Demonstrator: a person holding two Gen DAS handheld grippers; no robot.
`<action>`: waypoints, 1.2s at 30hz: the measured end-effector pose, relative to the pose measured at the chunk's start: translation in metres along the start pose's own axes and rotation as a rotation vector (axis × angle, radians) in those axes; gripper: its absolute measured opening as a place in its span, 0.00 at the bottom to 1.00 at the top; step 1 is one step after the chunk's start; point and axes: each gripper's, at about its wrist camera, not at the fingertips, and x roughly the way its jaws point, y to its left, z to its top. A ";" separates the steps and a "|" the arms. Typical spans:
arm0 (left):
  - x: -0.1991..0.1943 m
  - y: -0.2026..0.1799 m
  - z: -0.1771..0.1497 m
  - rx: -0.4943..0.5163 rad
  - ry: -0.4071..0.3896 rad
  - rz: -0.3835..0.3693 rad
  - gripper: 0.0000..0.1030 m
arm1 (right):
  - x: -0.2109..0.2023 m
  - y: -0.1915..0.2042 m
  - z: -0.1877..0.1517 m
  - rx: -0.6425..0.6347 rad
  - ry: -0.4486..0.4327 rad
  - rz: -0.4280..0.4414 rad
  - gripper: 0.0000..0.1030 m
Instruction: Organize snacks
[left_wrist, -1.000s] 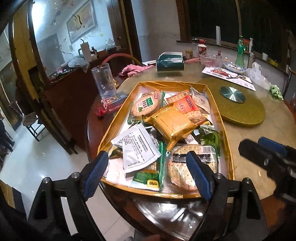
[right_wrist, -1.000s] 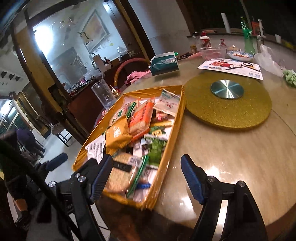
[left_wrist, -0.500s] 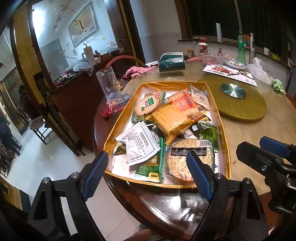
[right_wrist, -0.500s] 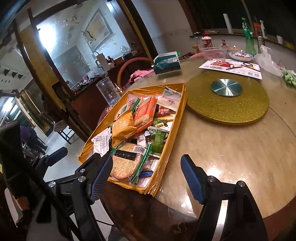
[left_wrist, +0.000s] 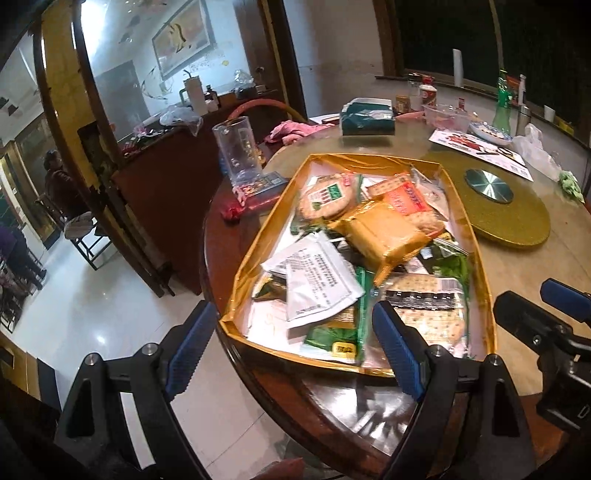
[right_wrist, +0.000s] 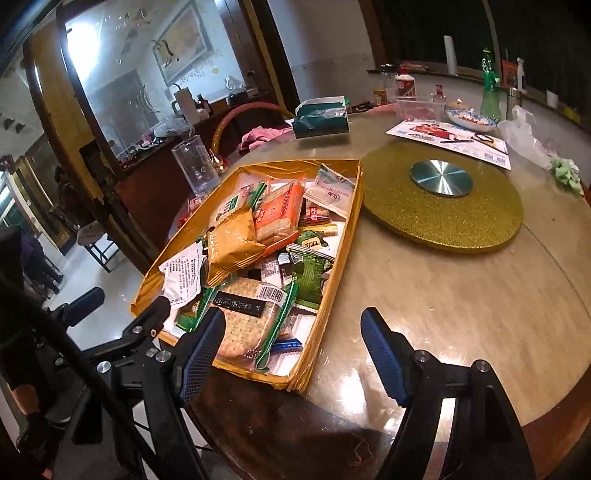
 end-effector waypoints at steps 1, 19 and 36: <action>0.001 0.001 0.000 -0.004 0.002 0.003 0.84 | 0.001 0.001 0.000 -0.003 0.002 0.001 0.74; 0.011 0.006 0.000 -0.004 0.020 0.029 0.84 | 0.015 0.010 0.000 -0.032 0.026 -0.049 0.74; 0.009 0.014 0.005 -0.020 0.003 0.027 0.84 | 0.019 0.015 0.004 -0.030 0.029 -0.018 0.74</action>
